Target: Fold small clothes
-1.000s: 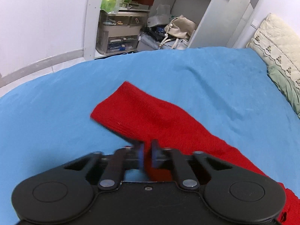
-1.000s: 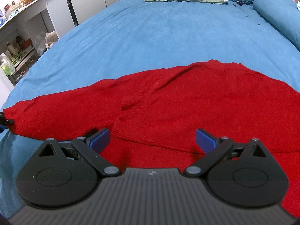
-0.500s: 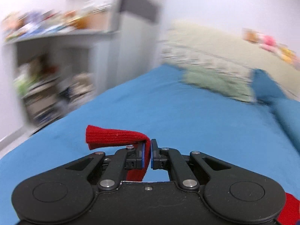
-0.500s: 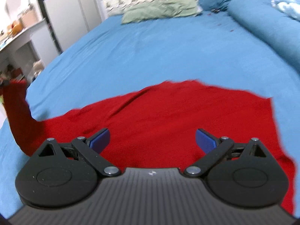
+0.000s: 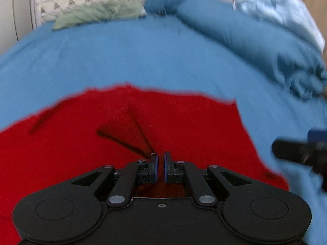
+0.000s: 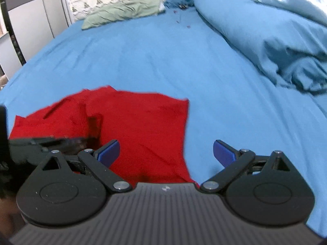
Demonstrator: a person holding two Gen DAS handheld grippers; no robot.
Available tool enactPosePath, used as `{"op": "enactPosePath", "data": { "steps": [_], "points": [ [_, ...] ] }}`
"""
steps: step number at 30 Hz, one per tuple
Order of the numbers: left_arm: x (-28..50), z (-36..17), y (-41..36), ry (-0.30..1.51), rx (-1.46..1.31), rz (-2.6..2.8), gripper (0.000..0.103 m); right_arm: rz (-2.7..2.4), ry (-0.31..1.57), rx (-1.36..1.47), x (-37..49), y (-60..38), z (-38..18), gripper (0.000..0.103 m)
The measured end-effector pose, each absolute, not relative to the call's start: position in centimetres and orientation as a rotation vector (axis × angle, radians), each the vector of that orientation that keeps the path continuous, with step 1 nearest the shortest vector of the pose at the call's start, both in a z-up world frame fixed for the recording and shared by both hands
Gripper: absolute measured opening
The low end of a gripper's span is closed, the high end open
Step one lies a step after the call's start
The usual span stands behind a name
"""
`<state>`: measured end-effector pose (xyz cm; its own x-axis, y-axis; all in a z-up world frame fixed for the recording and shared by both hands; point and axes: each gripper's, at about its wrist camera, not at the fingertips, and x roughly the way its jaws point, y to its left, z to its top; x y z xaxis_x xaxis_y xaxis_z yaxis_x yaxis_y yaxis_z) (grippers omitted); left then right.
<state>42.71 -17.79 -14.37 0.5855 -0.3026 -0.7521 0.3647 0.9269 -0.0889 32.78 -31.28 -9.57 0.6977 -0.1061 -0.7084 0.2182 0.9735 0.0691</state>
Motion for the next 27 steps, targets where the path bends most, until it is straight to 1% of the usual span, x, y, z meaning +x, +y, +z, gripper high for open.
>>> {"op": "enactPosePath", "data": {
  "steps": [3,4,5,7,9,12,15,18,19,21,22,23,25,26,27],
  "points": [
    [42.6,-14.9,-17.7,0.866,0.084,-0.392,0.007,-0.174,0.793,0.176,32.4,-32.0,-10.6,0.103],
    [42.7,-14.7,-17.6,0.863,0.086,-0.4,0.01,-0.169,0.793,0.181,32.4,-32.0,-10.8,0.103],
    [42.8,-14.5,-17.4,0.863,0.091,-0.411,0.016,-0.161,0.791,0.187,32.5,-32.0,-10.8,0.103],
    [42.1,-13.9,-16.8,0.856,0.104,-0.422,0.057,-0.135,0.782,0.196,32.8,-31.7,-10.4,0.103],
    [41.2,-12.9,-15.3,0.832,0.125,-0.4,0.071,-0.095,0.777,0.194,33.7,-31.3,-9.9,0.103],
    [39.5,-11.8,-11.9,0.839,0.148,-0.332,0.075,0.0,0.798,0.138,35.7,-29.1,-9.2,0.103],
    [38.4,-11.4,-7.1,0.853,0.16,-0.231,0.089,0.111,0.863,0.022,38.0,-25.7,-9.9,0.103],
    [37.7,-11.7,-2.9,0.854,0.195,-0.141,0.09,0.192,0.877,-0.123,40.4,-21.6,-11.1,0.103],
    [37.8,-12.0,-1.8,0.865,0.205,-0.117,0.09,0.212,0.88,-0.164,41.2,-20.5,-11.5,0.1],
    [37.9,-12.7,0.3,0.89,0.213,-0.073,0.09,0.237,0.889,-0.215,42.5,-18.9,-12.4,0.086],
    [38.0,-13.0,1.0,0.896,0.214,-0.055,0.09,0.253,0.897,-0.237,43.4,-18.2,-12.9,0.081],
    [38.1,-13.5,1.8,0.903,0.215,-0.038,0.09,0.259,0.903,-0.253,44.1,-17.7,-13.4,0.071],
    [38.2,-14.4,3.0,0.92,0.203,-0.009,0.09,0.261,0.908,-0.266,44.8,-17.3,-14.0,0.044],
    [38.2,-14.8,3.7,0.927,0.192,0.001,0.09,0.262,0.911,-0.263,45.1,-17.4,-14.0,0.023],
    [38.2,-15.3,4.1,0.933,0.181,0.012,0.089,0.253,0.911,-0.246,45.3,-17.7,-13.7,0.022]
  ]
}}
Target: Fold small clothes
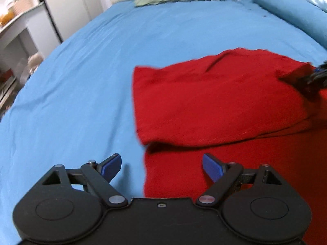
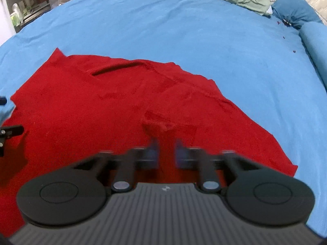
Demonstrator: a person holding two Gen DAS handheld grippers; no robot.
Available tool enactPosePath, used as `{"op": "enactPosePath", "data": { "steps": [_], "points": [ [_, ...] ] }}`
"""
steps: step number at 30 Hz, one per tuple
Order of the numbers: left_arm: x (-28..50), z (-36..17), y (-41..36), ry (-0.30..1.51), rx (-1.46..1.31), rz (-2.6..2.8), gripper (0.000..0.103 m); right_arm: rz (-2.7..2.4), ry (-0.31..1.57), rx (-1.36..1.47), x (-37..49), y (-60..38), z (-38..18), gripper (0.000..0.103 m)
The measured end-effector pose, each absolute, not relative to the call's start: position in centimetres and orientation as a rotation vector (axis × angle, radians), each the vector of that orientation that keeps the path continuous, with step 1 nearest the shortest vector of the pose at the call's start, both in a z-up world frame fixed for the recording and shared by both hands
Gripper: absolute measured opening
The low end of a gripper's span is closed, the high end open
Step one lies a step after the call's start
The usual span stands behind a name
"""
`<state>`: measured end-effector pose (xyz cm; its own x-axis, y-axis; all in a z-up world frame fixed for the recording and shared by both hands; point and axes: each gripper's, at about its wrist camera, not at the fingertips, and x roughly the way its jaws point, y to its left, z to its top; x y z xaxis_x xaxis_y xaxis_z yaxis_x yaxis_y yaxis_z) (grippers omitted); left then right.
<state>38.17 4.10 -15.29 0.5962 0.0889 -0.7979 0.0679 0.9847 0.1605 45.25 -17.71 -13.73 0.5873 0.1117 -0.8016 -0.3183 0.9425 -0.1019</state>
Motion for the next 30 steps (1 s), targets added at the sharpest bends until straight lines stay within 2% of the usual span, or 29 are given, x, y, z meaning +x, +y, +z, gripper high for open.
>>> {"op": "enactPosePath", "data": {
  "steps": [5,9,14,16,18,25,27,28,29,30],
  "points": [
    [38.7,-15.6,5.7,0.938,0.112,0.052,0.088,0.106,0.813,-0.185,44.3,-21.3,-11.3,0.021],
    [39.7,-15.8,6.0,0.927,0.094,0.057,0.083,-0.032,0.773,-0.112,42.4,-24.9,-10.5,0.021],
    [40.9,-15.8,5.8,0.904,0.097,0.02,0.066,-0.097,0.796,-0.025,41.2,-27.5,-11.9,0.021],
    [41.1,-15.6,5.7,0.901,0.112,0.027,0.054,-0.102,0.787,0.0,40.9,-28.2,-12.2,0.021],
    [41.1,-15.7,6.1,0.909,0.12,0.053,0.049,-0.119,0.774,0.027,40.7,-28.6,-12.3,0.021],
    [40.8,-15.8,6.5,0.932,0.126,0.081,0.051,-0.16,0.838,0.07,40.3,-29.5,-15.1,0.023],
    [40.6,-15.3,6.6,0.918,0.121,0.072,0.053,-0.194,0.841,0.06,39.7,-29.6,-15.8,0.027],
    [40.2,-14.8,6.4,0.904,0.124,0.062,0.061,-0.205,0.836,0.057,39.3,-29.7,-15.9,0.038],
    [39.7,-14.4,6.1,0.885,0.137,0.05,0.066,-0.217,0.834,0.052,38.8,-29.6,-15.9,0.055],
    [39.2,-13.8,5.7,0.865,0.152,0.041,0.076,-0.225,0.827,0.047,38.3,-29.6,-15.7,0.071]
  ]
}}
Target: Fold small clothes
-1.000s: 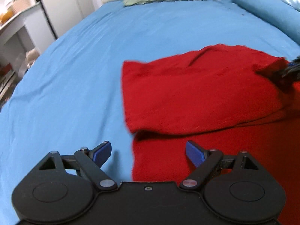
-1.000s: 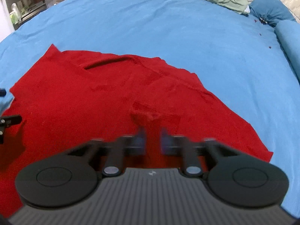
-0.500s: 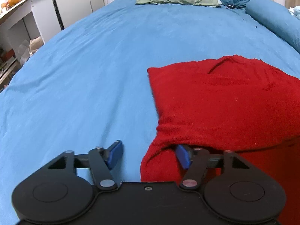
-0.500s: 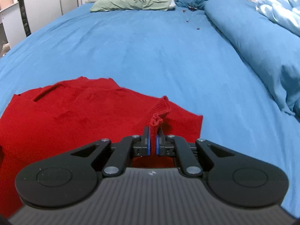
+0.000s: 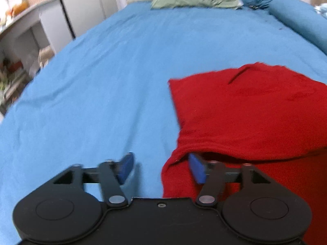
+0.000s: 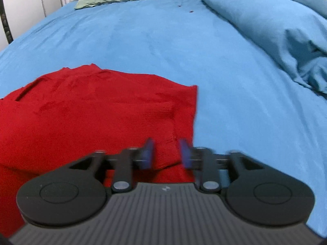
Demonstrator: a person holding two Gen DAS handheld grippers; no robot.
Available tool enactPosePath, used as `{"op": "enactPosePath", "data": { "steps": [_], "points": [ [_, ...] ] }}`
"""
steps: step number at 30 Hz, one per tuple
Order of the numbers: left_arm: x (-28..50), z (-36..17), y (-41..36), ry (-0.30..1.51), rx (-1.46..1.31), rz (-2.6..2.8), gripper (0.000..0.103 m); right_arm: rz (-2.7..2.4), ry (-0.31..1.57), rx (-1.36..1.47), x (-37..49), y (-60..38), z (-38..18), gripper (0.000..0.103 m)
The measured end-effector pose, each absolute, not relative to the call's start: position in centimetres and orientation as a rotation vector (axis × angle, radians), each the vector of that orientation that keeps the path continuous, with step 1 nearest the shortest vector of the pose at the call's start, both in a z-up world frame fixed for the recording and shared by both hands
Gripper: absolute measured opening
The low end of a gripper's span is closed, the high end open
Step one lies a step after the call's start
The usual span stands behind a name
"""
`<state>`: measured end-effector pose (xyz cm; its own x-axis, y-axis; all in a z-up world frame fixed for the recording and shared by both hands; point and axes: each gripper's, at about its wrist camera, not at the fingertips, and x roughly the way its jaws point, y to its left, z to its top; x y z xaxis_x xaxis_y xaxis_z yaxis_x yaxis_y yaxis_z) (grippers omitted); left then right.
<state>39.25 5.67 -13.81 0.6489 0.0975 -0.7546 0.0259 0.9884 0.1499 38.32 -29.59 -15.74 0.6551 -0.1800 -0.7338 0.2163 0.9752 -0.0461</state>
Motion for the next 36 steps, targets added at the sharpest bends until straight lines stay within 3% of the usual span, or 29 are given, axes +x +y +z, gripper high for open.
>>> {"op": "enactPosePath", "data": {
  "steps": [2,5,17,24,31,33,36],
  "points": [
    [38.3,-12.5,4.7,0.819,0.168,0.0,0.085,-0.213,0.789,0.027,37.0,-29.2,-15.1,0.085],
    [37.8,-11.1,3.1,0.771,0.171,-0.087,0.087,-0.13,0.73,-0.019,35.9,-27.9,-14.3,0.091],
    [39.5,-16.6,1.0,0.834,0.105,-0.185,0.087,-0.02,0.724,0.099,37.3,-27.9,-18.6,0.094],
    [38.3,-16.9,1.2,0.737,0.088,-0.188,0.088,0.034,0.631,0.108,35.8,-28.8,-19.2,0.096],
    [34.0,-10.8,1.6,0.608,0.105,-0.158,0.088,0.068,0.505,0.12,30.7,-29.2,-12.6,0.097],
    [31.9,-8.3,2.2,0.598,0.089,-0.161,0.088,0.079,0.471,0.121,27.6,-29.3,-9.7,0.101],
    [28.1,-4.9,3.6,0.615,0.045,-0.172,0.096,0.082,0.444,0.119,22.7,-29.1,-5.8,0.103]
  ]
}}
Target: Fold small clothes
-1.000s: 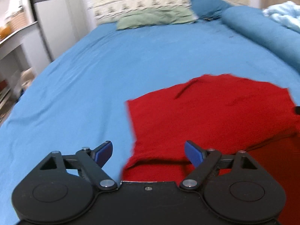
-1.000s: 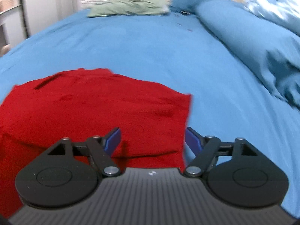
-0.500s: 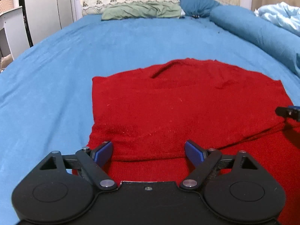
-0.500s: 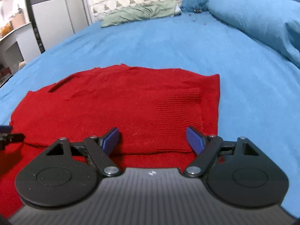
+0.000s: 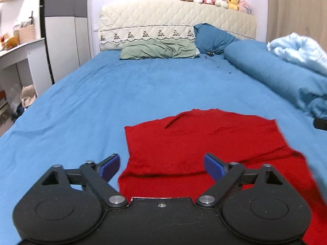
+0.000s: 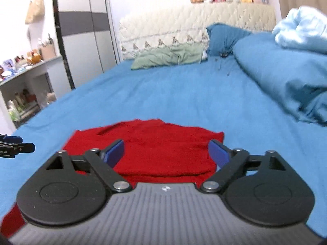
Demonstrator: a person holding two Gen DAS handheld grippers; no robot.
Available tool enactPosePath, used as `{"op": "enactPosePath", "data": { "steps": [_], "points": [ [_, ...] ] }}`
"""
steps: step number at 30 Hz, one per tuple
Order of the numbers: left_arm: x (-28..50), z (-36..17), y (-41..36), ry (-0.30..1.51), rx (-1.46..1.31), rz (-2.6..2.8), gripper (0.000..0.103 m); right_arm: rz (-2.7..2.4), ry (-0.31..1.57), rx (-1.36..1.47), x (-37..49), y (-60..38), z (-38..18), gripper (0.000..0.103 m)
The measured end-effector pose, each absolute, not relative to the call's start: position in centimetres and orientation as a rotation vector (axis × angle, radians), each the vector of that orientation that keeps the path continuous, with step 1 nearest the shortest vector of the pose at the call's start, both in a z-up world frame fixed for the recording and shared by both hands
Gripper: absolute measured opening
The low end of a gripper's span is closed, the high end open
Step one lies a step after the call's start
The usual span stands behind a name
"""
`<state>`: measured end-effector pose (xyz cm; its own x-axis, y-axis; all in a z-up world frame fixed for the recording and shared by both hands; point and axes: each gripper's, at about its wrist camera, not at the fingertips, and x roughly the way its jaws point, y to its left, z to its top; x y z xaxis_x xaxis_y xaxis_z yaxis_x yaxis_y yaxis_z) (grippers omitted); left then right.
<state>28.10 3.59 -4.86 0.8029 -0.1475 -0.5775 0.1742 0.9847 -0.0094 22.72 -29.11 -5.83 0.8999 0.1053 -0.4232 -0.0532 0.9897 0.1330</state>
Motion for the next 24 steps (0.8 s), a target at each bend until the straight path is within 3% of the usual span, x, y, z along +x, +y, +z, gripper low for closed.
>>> {"op": "enactPosePath", "data": {
  "steps": [5,10,20,24],
  "points": [
    [21.1,-1.0,6.1,0.64,-0.023,-0.174,0.103,0.09,0.462,0.137,13.6,-29.5,-0.8,0.103],
    [14.9,-1.7,7.6,0.691,-0.02,-0.172,0.103,0.091,0.55,0.162,6.4,-30.4,0.0,0.103],
    [8.2,-8.3,9.9,0.829,-0.108,-0.13,0.101,0.004,0.75,0.158,-2.2,-29.1,-8.3,0.103],
    [7.7,-10.9,10.0,0.872,-0.107,-0.124,0.089,-0.036,0.796,0.168,-2.5,-27.2,-11.8,0.101]
  ]
}}
